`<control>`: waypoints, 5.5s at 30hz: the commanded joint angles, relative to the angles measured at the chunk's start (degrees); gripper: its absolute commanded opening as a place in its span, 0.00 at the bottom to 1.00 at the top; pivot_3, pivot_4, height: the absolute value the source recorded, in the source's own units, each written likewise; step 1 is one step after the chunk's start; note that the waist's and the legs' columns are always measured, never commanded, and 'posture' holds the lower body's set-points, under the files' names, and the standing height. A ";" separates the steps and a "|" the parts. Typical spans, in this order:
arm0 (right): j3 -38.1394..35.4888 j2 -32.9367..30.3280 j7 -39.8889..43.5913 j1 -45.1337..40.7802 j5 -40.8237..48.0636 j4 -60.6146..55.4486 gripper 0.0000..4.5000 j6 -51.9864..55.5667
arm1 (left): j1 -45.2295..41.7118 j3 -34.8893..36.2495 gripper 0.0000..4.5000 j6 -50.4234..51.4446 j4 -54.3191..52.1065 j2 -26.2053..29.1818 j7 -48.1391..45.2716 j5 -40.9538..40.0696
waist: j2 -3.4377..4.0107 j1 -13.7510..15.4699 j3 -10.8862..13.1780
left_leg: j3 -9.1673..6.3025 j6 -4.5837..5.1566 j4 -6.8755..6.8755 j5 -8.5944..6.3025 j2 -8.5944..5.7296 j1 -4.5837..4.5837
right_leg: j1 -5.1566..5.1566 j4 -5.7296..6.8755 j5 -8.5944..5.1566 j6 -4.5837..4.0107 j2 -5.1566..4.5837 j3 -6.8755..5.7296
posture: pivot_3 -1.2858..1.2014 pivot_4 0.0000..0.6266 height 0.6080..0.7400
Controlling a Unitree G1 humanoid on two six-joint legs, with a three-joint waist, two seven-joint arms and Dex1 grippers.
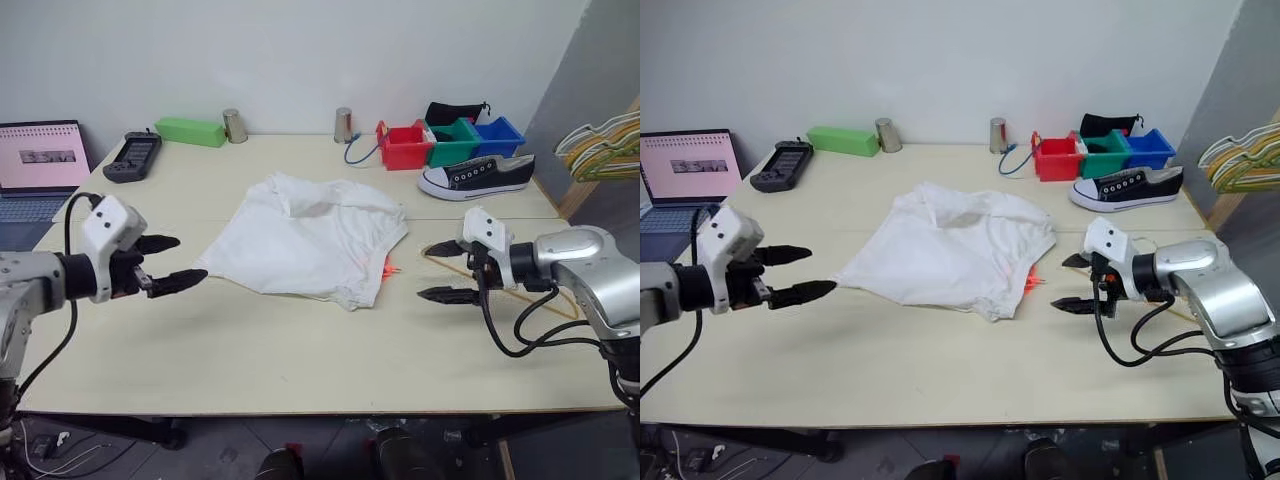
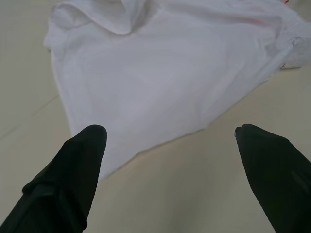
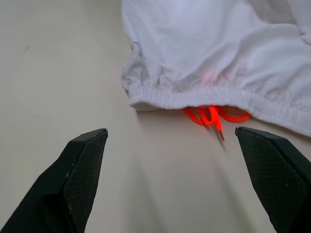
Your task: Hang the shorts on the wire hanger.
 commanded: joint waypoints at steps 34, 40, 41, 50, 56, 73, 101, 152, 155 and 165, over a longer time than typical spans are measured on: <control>18.81 25.54 -16.16 -8.80 -21.04 19.34 0.99 -5.33 | -32.73 -27.05 1.00 -52.05 65.30 -17.29 0.81 34.94 | -0.68 -2.65 -0.51 | -0.14 -0.15 0.37 0.34 -0.14 0.11 | -0.02 0.97 0.16 0.22 -0.01 -0.03 | 0.42 0.03 1.00; 17.82 29.16 -17.37 -10.78 -21.40 25.53 0.91 -6.48 | -35.67 -29.13 0.92 -50.45 72.46 -19.25 2.47 39.02 | -0.64 -4.49 -0.93 | -0.30 -0.13 0.37 0.35 -0.15 0.23 | 0.15 1.03 0.16 0.24 -0.01 -0.14 | 0.41 0.03 1.00; 17.69 29.47 -17.13 -10.87 -21.18 25.66 0.87 -6.38 | -35.85 -29.16 0.88 -49.93 72.99 -19.37 1.65 39.16 | -0.60 -4.65 -1.12 | -0.30 -0.12 0.37 0.36 -0.15 0.24 | 0.16 1.03 0.17 0.25 -0.01 -0.14 | 0.41 0.03 1.00; 17.20 29.29 -17.34 -11.05 -21.68 25.99 0.40 -7.41 | -36.92 -28.53 0.45 -49.58 73.56 -18.69 -2.76 39.43 | -0.48 -6.44 -1.69 | -0.34 0.04 0.38 0.46 -0.18 0.39 | 0.31 1.03 0.27 0.43 -0.02 -0.15 | 0.41 0.03 1.00; 16.15 28.60 -17.30 -10.80 -21.85 26.42 0.04 -8.31 | -36.45 -27.02 0.13 -49.88 72.26 -17.77 -5.24 37.87 | -0.49 -6.72 -1.69 | -0.35 0.06 0.38 0.50 -0.17 0.38 | 0.30 1.03 0.30 0.46 -0.02 -0.15 | 0.41 0.02 1.00; 14.85 5.07 5.71 3.64 -14.73 0.60 0.00 -12.50 | 7.05 -18.53 0.00 -11.53 -8.13 -4.89 -26.76 9.95 | -0.46 -7.06 -1.69 | -0.26 0.05 0.25 0.47 -0.04 0.21 | 0.14 1.03 0.33 0.22 -0.15 0.01 | 0.42 0.04 1.00; 1.75 31.02 -44.75 -42.63 -24.26 73.43 0.00 -53.46 | -61.83 -29.87 0.00 -49.63 67.99 -16.01 40.13 42.67 | -0.37 -8.43 -3.00 | -0.43 -0.47 -0.86 1.21 -2.46 -0.67 | -1.59 0.82 1.00 2.15 -3.16 -1.20 | 0.44 0.00 1.00; 16.88 7.35 13.11 2.43 -12.04 -2.21 0.35 -3.81 | 5.67 -22.87 0.26 -17.58 -9.46 3.48 -16.45 17.24 | -0.36 -2.50 -2.89 | -1.54 -0.15 0.00 0.81 -2.09 1.07 | 0.69 0.85 0.30 0.71 -3.02 -1.95 | 0.44 0.03 1.00; 15.96 5.27 15.62 1.99 -10.35 -3.94 0.51 -3.43 | 5.85 -21.72 0.40 -16.99 -10.59 4.08 -18.12 15.32 | -0.35 -2.49 -2.88 | -1.52 -0.15 0.00 0.81 -2.09 1.07 | 0.67 0.85 0.30 0.71 -3.02 -1.94 | 0.44 0.03 1.00; 8.84 1.71 14.79 -1.63 -2.65 -5.19 1.00 4.19 | -1.62 -17.10 0.92 -6.76 -17.23 1.33 -21.88 -0.52 | -0.39 -2.48 -2.75 | -1.50 -0.17 -0.01 0.78 -2.07 0.87 | 0.44 0.84 0.28 0.68 -3.04 -1.94 | 0.43 0.05 1.00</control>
